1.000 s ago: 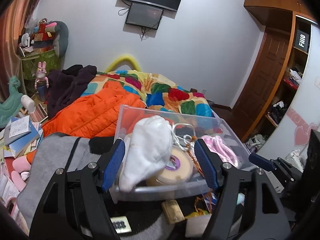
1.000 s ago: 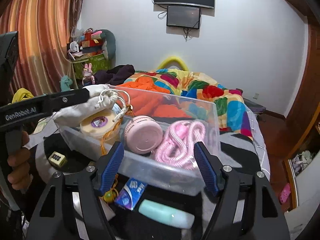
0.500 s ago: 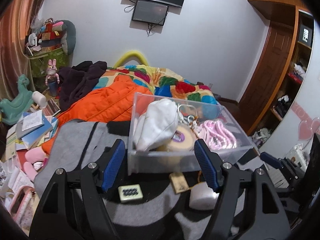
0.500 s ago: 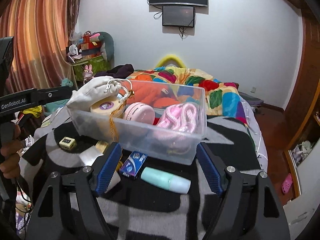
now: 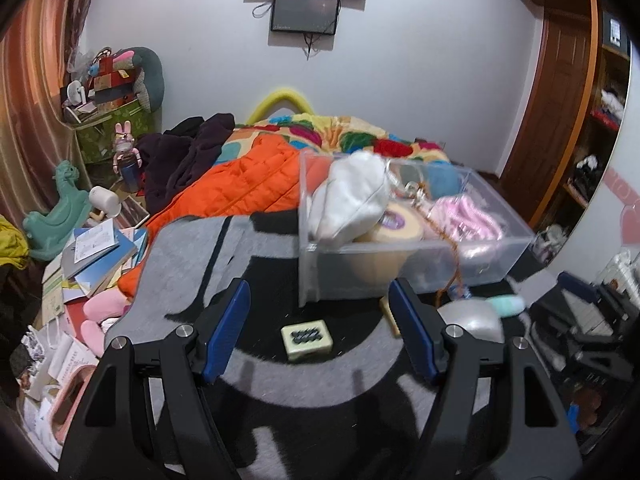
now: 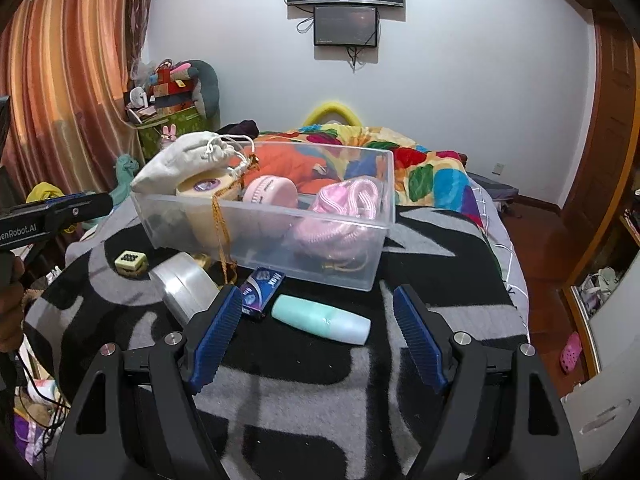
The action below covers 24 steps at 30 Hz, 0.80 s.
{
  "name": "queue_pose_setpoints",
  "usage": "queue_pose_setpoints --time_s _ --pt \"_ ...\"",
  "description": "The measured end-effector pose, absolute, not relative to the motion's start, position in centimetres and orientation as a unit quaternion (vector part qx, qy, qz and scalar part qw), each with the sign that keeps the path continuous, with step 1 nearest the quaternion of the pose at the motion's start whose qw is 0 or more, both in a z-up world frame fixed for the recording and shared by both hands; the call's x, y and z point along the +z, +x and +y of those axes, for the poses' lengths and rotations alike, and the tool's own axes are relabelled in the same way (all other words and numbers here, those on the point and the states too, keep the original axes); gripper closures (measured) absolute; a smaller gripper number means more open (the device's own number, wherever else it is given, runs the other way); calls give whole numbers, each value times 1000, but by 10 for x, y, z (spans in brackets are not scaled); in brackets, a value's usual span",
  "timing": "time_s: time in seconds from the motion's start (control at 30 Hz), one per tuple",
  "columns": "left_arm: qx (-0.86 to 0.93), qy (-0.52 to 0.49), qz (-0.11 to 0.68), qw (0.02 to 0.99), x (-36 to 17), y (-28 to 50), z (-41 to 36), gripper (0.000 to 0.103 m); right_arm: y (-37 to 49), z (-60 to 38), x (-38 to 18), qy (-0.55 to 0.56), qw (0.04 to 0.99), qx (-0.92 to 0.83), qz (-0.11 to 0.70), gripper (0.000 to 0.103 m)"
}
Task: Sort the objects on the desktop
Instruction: 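Grasp the small cream dotted box with the left gripper while the right grasps the mint-green tube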
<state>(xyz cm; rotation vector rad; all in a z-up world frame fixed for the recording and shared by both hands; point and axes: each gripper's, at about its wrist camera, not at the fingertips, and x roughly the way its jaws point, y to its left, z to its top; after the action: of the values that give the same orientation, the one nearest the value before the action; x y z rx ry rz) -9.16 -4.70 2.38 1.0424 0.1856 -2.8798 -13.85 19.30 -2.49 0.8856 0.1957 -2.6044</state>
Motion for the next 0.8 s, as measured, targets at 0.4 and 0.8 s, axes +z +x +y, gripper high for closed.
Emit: queue_pose_setpoints --time_s 0.4,0.8 --pt "-916 397 14 53 -18 -106 -44 32 -153 212 -55 364 181 -912 50 28" --pt "-906 419 33 46 -45 -124 -52 41 -164 196 -68 381 195 -902 53 28"
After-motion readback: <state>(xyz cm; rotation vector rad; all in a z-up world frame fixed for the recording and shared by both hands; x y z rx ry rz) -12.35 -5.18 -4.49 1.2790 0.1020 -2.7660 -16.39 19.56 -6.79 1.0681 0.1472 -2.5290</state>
